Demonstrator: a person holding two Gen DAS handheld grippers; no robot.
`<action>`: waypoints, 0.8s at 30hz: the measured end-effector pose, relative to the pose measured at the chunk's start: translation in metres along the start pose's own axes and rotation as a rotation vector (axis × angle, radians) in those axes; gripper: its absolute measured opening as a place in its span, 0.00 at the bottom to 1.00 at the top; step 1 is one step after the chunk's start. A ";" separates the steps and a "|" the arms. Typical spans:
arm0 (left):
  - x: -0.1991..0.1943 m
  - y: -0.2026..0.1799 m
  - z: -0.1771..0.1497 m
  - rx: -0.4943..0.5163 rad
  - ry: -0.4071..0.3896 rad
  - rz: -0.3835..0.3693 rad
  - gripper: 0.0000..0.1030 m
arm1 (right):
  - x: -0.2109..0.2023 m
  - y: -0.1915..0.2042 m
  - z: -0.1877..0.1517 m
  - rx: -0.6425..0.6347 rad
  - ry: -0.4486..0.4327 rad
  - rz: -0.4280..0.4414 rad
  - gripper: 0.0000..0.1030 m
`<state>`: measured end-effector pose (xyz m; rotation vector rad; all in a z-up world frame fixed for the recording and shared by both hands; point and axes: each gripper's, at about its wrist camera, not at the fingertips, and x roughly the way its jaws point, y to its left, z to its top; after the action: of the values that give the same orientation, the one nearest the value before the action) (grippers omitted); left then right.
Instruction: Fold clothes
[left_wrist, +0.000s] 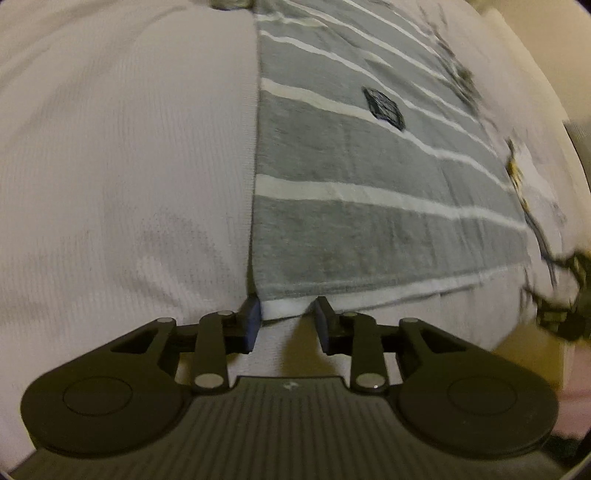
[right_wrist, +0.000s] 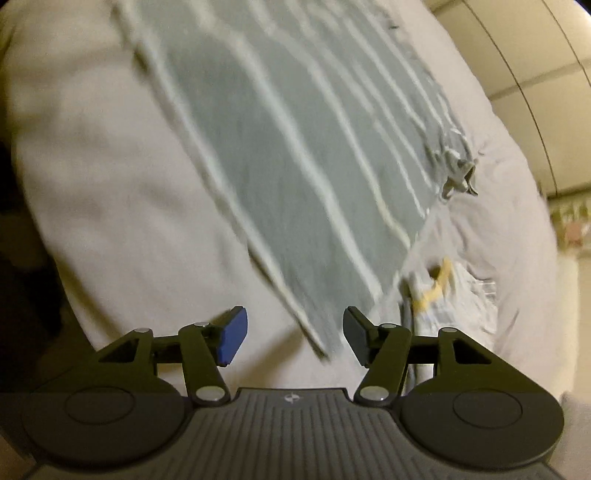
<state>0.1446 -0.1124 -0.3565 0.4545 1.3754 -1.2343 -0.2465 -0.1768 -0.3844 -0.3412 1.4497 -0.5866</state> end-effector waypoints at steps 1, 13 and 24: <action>-0.001 0.001 0.000 -0.019 -0.008 0.006 0.15 | 0.003 0.001 -0.007 -0.036 -0.020 -0.011 0.58; 0.002 0.001 0.001 -0.044 -0.039 0.007 0.01 | 0.035 -0.010 -0.017 -0.185 -0.177 -0.057 0.33; -0.029 -0.014 -0.023 0.017 -0.051 -0.030 0.00 | -0.003 -0.008 -0.026 -0.142 -0.120 -0.001 0.00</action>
<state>0.1287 -0.0866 -0.3308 0.4132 1.3335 -1.2744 -0.2738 -0.1780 -0.3801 -0.4805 1.3782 -0.4572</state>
